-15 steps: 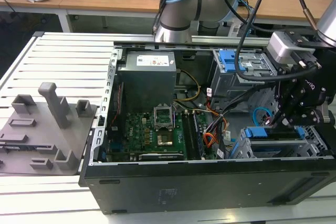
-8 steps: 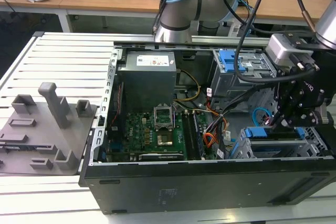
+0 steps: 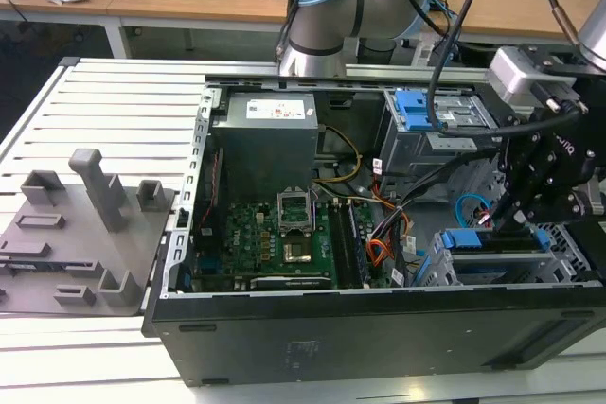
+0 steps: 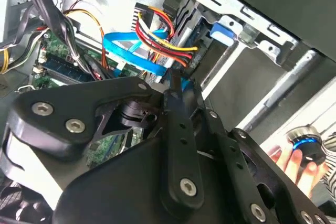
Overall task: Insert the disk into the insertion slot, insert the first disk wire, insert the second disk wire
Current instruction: 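Insert the second disk wire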
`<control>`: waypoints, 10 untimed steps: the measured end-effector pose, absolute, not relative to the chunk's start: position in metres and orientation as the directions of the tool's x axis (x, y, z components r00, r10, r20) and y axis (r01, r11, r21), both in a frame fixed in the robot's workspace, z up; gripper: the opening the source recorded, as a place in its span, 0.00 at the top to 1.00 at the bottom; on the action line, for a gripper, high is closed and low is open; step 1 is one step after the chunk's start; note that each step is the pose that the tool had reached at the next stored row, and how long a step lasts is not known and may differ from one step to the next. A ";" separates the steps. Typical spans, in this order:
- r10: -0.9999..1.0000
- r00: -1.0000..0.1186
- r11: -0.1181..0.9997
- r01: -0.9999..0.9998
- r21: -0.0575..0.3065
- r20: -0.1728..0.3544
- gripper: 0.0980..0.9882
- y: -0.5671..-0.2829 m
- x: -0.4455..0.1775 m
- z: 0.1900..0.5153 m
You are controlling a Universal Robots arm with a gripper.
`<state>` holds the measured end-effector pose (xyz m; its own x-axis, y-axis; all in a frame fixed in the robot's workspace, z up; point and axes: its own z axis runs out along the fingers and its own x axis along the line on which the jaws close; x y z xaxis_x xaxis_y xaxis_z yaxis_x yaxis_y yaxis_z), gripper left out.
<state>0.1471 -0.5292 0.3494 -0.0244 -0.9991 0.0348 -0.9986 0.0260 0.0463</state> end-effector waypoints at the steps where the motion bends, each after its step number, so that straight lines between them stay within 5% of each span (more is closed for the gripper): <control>1: -0.999 -0.024 0.026 -0.999 0.046 0.035 0.93 -0.529 0.147 0.356; 2: -0.999 -0.024 0.026 -0.999 0.046 0.035 0.99 -0.529 0.147 0.362; 10: -0.999 -0.024 0.026 -0.999 0.046 0.035 0.99 -0.529 0.130 0.363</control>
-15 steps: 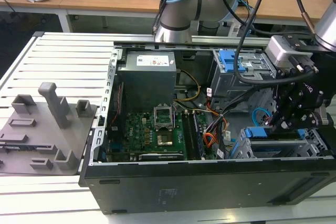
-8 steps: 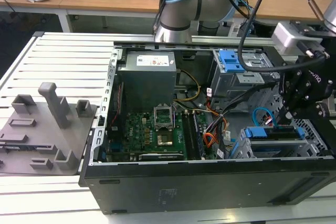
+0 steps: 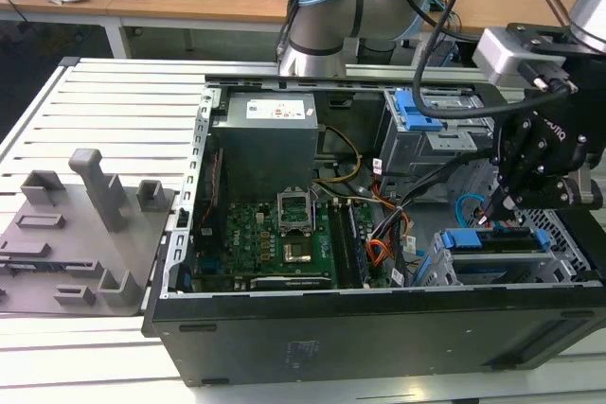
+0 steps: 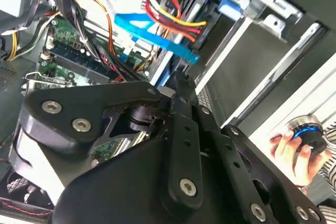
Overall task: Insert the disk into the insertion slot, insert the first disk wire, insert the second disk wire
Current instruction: 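Insert the second disk wire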
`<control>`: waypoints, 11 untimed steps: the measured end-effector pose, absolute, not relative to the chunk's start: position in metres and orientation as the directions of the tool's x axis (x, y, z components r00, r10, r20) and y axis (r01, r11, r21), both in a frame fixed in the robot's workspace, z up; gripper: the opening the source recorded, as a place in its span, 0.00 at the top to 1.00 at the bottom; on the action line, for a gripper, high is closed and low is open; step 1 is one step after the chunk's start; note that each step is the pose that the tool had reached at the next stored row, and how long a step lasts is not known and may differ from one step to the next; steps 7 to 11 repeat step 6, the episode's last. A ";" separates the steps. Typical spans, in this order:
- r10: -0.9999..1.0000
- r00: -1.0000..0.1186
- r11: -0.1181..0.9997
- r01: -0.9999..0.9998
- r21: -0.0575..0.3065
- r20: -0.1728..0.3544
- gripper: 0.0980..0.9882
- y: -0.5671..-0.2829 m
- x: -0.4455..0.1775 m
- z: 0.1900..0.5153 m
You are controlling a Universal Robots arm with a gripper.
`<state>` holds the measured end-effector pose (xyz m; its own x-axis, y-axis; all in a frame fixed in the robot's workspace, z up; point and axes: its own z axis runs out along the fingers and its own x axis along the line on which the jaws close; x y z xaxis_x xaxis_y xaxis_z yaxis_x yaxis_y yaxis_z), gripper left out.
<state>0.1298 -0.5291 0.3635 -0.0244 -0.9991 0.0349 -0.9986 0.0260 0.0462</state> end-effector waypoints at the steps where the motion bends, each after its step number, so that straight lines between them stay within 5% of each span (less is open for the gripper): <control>1: -0.999 -0.024 0.026 -0.999 0.046 0.035 0.99 -0.529 0.129 0.363; 11: -0.999 -0.024 0.026 -0.999 0.046 0.035 0.99 -0.529 0.129 0.363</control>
